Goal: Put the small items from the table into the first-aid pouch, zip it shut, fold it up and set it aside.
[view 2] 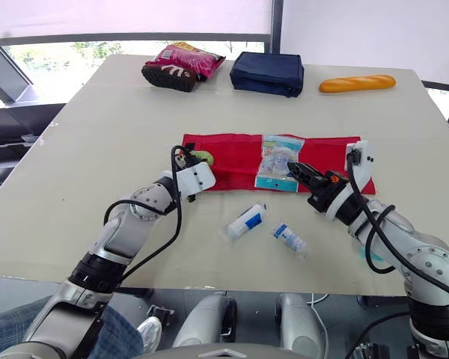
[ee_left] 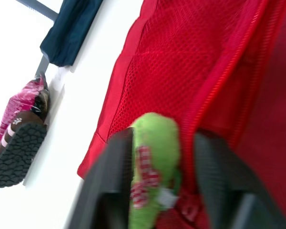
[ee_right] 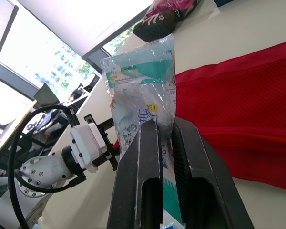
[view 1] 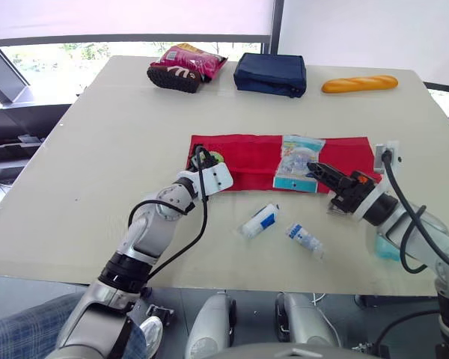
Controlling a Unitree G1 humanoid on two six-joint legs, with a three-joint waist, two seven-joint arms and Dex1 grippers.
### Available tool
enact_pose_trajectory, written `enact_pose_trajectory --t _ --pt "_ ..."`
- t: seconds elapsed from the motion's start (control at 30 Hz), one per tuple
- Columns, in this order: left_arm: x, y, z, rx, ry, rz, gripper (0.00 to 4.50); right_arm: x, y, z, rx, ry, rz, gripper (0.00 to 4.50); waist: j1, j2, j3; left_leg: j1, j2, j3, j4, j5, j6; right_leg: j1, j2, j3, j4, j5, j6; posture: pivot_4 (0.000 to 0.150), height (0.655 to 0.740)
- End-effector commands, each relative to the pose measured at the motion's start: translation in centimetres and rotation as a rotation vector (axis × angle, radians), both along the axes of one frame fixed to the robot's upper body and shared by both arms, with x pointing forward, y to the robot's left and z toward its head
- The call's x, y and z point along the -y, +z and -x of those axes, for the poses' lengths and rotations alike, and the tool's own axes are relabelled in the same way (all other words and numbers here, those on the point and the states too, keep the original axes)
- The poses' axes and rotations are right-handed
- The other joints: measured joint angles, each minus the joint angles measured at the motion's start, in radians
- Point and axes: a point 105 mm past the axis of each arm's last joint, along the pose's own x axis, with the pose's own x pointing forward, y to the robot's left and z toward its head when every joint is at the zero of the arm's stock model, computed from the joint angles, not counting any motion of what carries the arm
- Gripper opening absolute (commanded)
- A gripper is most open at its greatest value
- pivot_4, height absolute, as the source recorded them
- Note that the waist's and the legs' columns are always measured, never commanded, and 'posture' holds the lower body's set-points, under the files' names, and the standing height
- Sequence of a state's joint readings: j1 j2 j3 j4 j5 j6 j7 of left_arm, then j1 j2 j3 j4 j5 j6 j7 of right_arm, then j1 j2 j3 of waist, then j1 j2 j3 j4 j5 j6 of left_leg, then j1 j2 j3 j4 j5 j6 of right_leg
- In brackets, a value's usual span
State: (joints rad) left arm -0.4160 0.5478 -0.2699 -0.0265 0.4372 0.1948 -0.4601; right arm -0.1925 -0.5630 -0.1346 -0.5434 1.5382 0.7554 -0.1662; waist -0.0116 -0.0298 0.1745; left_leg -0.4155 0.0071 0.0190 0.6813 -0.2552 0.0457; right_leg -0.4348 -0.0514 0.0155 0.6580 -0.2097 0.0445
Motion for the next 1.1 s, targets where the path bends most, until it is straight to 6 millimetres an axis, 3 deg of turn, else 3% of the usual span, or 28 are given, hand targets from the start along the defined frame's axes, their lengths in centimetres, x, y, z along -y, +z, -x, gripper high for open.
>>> enact_pose_trajectory --t 0.03,0.23,0.43,0.57,0.8,1.1 --pt "-0.4 0.9 0.3 0.033 -0.010 0.017 0.15 -0.1 1.5 0.4 0.068 0.000 -0.017 0.00 0.000 0.000 0.000 0.000 0.000 0.000 0.000 0.000 0.000 0.000 0.000 0.000 0.000 0.000 0.000 0.150 0.7164" --pt "-0.6 0.8 0.7 -0.008 -0.038 0.040 0.15 -0.3 1.4 0.4 0.065 0.010 -0.018 0.00 0.000 0.000 0.000 0.000 0.000 0.000 0.000 0.000 0.000 0.000 -0.001 0.000 0.000 0.000 0.000 0.150 0.7164" --pt "0.7 0.8 1.6 -0.142 -0.121 0.112 0.15 -1.3 0.6 0.4 0.035 0.066 0.013 0.00 0.000 0.000 0.000 0.000 0.000 0.000 0.000 0.000 0.000 0.000 0.000 0.000 0.000 0.000 0.000 0.150 0.7164" --pt "3.0 1.5 2.4 -0.253 -0.212 0.247 0.15 -3.5 -0.7 0.4 -0.031 0.158 0.040 0.00 0.000 0.000 0.000 0.000 0.000 0.000 0.000 0.000 0.000 0.000 0.000 -0.001 0.000 0.000 0.000 0.150 0.7164" --pt "5.0 2.8 2.8 -0.383 -0.291 0.407 0.15 -6.0 -2.7 -0.9 -0.146 0.259 0.113 0.00 -0.001 0.000 0.000 -0.001 0.000 0.000 0.002 0.000 0.000 0.000 0.001 0.000 0.000 0.000 0.000 0.150 0.7164" --pt "4.1 4.5 1.3 -0.451 -0.375 0.540 0.15 -6.4 -3.9 -1.4 -0.303 0.366 0.183 0.00 -0.002 0.000 0.000 -0.001 0.000 -0.001 0.002 0.000 0.000 0.000 0.002 -0.001 0.001 0.000 0.000 0.150 0.7164"
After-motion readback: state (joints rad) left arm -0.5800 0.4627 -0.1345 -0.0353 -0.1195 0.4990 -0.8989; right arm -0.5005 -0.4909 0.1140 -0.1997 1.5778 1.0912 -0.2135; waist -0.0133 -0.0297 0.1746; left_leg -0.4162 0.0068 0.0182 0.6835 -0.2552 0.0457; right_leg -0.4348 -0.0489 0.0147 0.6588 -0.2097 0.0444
